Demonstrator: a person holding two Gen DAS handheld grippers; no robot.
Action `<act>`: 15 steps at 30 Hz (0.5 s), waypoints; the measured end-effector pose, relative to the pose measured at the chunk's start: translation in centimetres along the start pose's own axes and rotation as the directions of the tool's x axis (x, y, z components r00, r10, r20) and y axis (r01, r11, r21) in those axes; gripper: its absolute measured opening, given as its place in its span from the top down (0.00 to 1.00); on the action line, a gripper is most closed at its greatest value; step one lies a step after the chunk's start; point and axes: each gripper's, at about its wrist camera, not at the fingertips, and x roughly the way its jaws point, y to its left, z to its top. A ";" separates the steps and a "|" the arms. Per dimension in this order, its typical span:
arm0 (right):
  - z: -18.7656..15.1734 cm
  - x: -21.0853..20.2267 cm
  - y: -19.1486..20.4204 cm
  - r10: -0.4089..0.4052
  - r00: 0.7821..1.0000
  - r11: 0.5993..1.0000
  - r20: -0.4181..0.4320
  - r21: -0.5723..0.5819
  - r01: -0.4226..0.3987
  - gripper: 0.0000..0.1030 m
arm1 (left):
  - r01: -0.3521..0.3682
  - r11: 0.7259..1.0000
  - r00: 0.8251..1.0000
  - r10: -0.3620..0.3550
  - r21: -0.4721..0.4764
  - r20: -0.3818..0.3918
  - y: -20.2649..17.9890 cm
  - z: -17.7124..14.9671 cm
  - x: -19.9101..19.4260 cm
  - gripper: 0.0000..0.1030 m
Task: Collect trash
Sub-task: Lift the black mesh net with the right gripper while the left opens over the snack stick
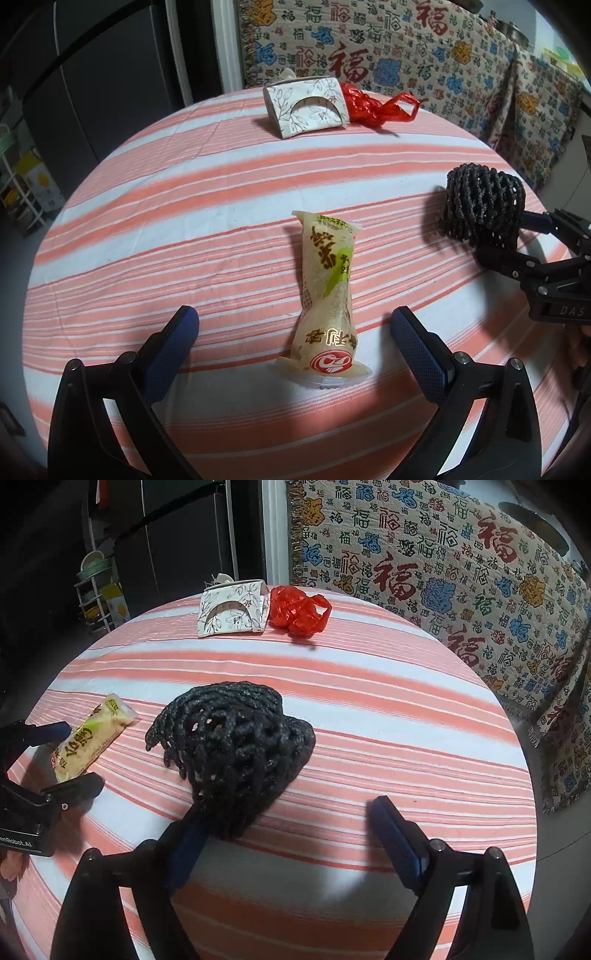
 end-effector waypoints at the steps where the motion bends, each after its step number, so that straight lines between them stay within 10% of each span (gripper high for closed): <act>1: 0.0 0.0 0.0 0.000 1.000 1.000 0.000 0.000 0.000 0.13 | 0.000 1.000 1.000 0.000 0.000 0.000 0.0 0.0 0.0 0.00; 15: 0.1 0.0 0.1 0.002 1.000 1.000 -0.001 0.003 -0.002 0.13 | 0.039 0.999 0.998 -0.039 -0.005 -0.045 0.4 0.6 -0.1 0.00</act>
